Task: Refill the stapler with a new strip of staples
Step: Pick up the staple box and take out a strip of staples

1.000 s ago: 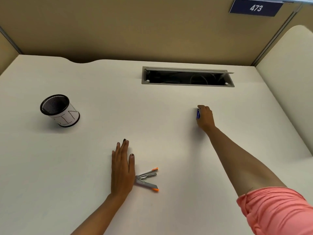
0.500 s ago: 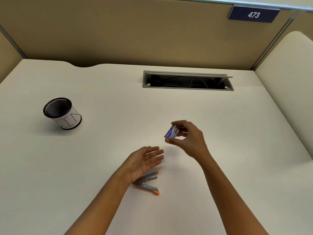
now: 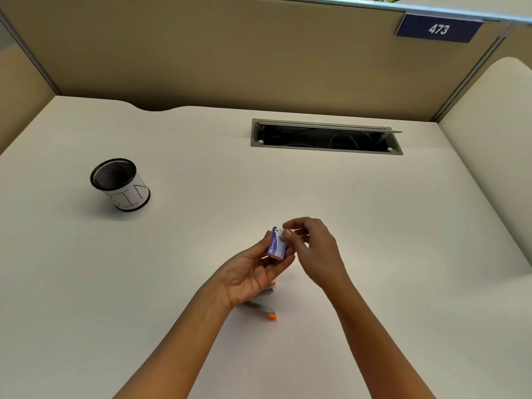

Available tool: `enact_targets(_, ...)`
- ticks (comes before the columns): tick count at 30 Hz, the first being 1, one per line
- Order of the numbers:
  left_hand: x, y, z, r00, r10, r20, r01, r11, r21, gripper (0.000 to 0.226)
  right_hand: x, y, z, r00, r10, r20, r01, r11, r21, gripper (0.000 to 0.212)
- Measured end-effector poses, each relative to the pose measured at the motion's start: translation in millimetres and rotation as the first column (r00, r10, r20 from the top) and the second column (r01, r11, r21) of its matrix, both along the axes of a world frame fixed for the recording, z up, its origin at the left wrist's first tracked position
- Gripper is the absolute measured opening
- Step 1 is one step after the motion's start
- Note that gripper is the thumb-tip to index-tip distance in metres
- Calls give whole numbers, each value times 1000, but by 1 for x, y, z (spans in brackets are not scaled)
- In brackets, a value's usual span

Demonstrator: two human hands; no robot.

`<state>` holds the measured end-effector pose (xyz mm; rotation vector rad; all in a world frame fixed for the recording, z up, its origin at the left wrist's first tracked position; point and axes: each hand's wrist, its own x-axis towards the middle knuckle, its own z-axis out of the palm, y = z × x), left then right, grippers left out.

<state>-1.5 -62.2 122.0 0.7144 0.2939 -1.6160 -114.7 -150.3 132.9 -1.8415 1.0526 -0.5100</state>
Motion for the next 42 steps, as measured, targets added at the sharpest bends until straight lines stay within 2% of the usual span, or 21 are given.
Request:
enact_targets(6,-8,7,10,999,-13,-46,12,1000,-11,26,-1,3,2,999,-13,-34,15,998,61,6)
enact_targets(10,-12,9,14,994,7,-106,-10,1000,-23,26,1,4,7,997,-20,-73,24,998,52,18)
enact_targets(15,-14,9,20,995,7,-97,-9,1000,-13,23,2,6,13,997,-23,-74,28,998,64,30)
enact_targets(18,-15,10,23,994,27,-111,-28,1000,-10,23,1,7,15,998,-27,-57,33,995,99,26)
enact_targets(21,-16,10,25,990,63,-127,-66,998,-19,22,1,14,10,996,-81,32,75,984,159,14)
enact_targets(23,-15,10,25,984,95,-147,-101,994,-34,23,0,23,8,987,-142,79,137,989,56,14)
enact_targets(25,-13,12,24,975,135,-176,-147,988,-55,28,-3,33,11,978,-166,125,181,976,-124,9)
enact_targets(27,-13,13,23,964,183,-193,-200,977,-69,33,-8,42,13,978,-149,146,186,942,-278,8)
enact_targets(29,-11,14,22,960,212,-182,-230,969,-85,36,-12,51,12,983,-115,146,160,924,-347,13)
enact_targets(34,-12,16,22,980,166,-110,-177,979,-101,42,-18,71,8,986,-72,148,125,914,-386,19)
enact_targets(42,-16,19,24,981,188,-54,-194,972,-135,39,-20,81,10,970,-158,185,219,901,-374,7)
